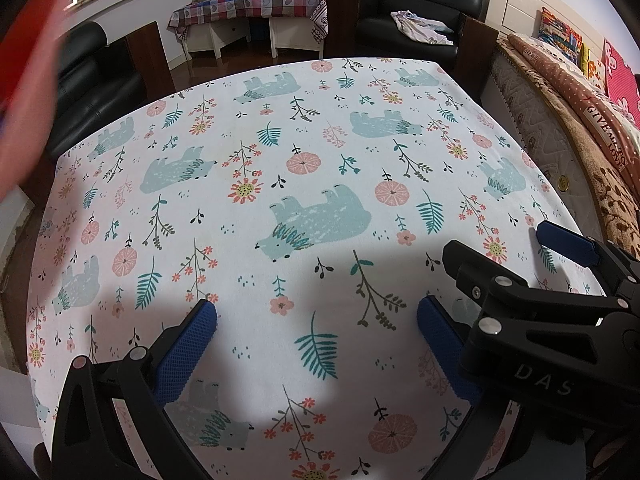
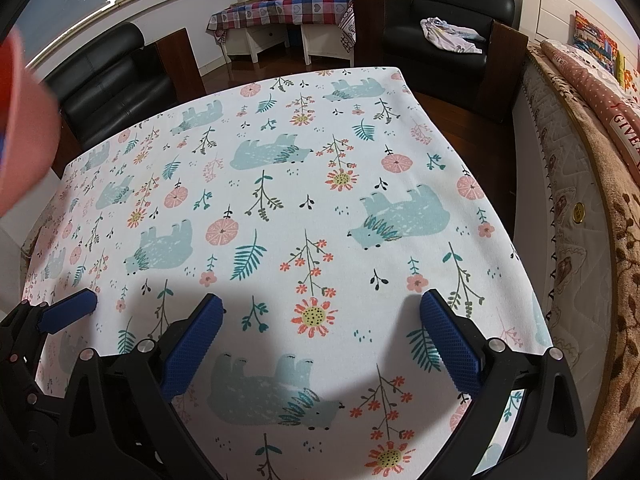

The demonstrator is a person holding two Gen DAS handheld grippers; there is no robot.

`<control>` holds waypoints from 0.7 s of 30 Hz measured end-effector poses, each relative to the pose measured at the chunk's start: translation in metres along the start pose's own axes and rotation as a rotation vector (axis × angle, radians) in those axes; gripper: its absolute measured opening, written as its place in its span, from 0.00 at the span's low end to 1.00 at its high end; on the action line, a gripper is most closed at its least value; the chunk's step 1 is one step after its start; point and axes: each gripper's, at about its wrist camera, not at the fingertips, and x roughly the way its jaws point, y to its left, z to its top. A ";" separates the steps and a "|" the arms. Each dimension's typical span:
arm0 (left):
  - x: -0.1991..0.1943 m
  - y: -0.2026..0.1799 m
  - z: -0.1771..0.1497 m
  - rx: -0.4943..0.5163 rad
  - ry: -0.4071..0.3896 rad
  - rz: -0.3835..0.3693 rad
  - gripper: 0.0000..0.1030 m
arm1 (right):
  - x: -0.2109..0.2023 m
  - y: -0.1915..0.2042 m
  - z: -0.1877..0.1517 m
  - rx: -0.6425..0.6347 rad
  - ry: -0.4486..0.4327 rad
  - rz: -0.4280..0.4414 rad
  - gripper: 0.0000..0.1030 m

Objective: Collect trash

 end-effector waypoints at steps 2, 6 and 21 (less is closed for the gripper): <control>0.000 0.000 0.000 0.000 0.000 0.000 0.96 | 0.000 0.000 -0.001 0.000 0.000 0.000 0.97; 0.000 -0.001 0.000 0.000 0.000 0.000 0.96 | 0.000 0.000 0.000 0.000 0.000 0.000 0.97; 0.005 0.001 -0.001 -0.001 0.000 0.000 0.96 | 0.003 0.000 0.002 0.005 -0.003 0.009 0.97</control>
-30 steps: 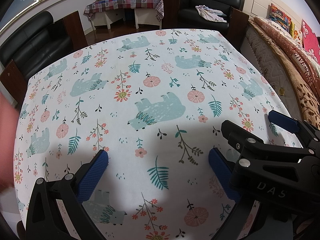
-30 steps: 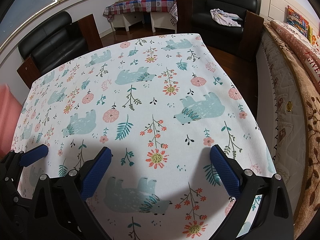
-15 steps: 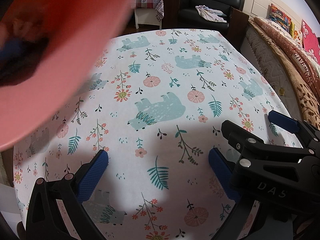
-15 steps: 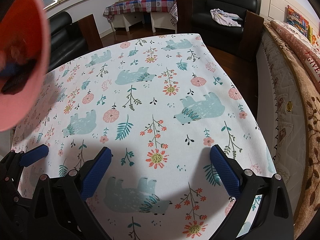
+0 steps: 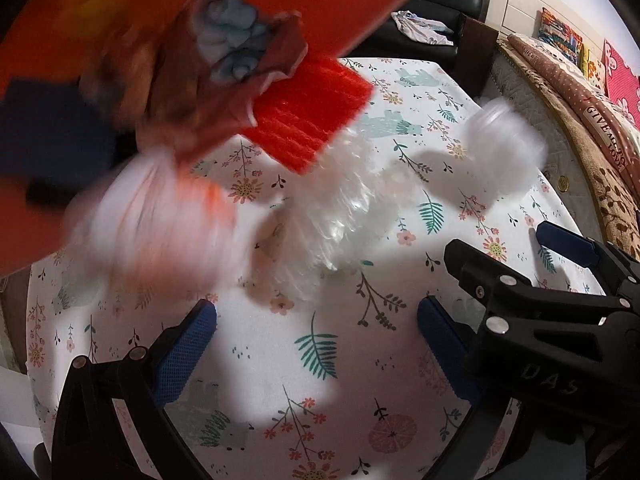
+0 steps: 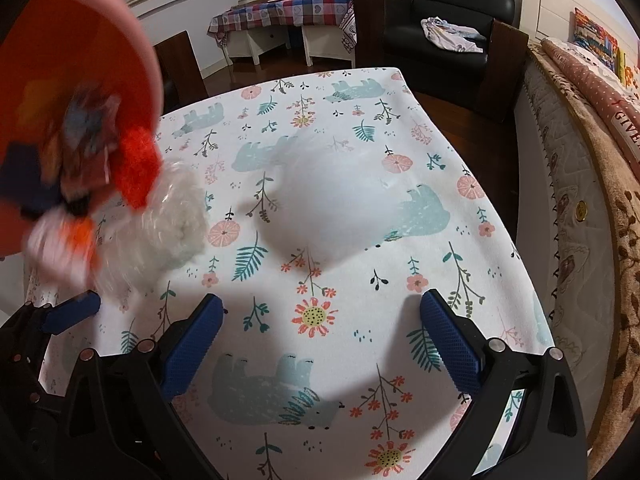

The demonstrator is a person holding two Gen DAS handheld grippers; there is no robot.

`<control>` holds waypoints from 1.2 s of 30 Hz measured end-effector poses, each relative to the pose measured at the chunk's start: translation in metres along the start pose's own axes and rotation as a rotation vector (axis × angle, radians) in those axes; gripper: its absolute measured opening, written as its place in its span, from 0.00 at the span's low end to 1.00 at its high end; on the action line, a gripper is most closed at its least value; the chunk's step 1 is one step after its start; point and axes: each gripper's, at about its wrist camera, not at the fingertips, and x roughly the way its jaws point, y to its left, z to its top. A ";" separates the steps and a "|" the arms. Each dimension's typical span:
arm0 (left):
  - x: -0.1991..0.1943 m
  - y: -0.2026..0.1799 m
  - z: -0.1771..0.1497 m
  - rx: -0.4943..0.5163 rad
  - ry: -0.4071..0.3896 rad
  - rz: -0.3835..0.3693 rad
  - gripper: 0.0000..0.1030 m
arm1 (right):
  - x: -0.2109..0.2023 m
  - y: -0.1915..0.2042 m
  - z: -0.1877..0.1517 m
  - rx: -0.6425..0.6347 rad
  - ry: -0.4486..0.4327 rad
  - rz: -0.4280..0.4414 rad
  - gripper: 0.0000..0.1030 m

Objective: Collect trash

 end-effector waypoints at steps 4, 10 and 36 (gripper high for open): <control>0.000 0.001 0.000 0.000 0.000 0.000 0.96 | -0.002 -0.001 -0.003 -0.004 0.002 -0.005 0.97; 0.000 0.001 0.000 0.000 0.000 0.000 0.96 | -0.003 -0.002 -0.004 -0.006 0.003 -0.007 0.97; 0.000 0.001 0.000 0.000 0.001 -0.001 0.96 | -0.003 -0.001 -0.003 -0.005 0.003 -0.006 0.97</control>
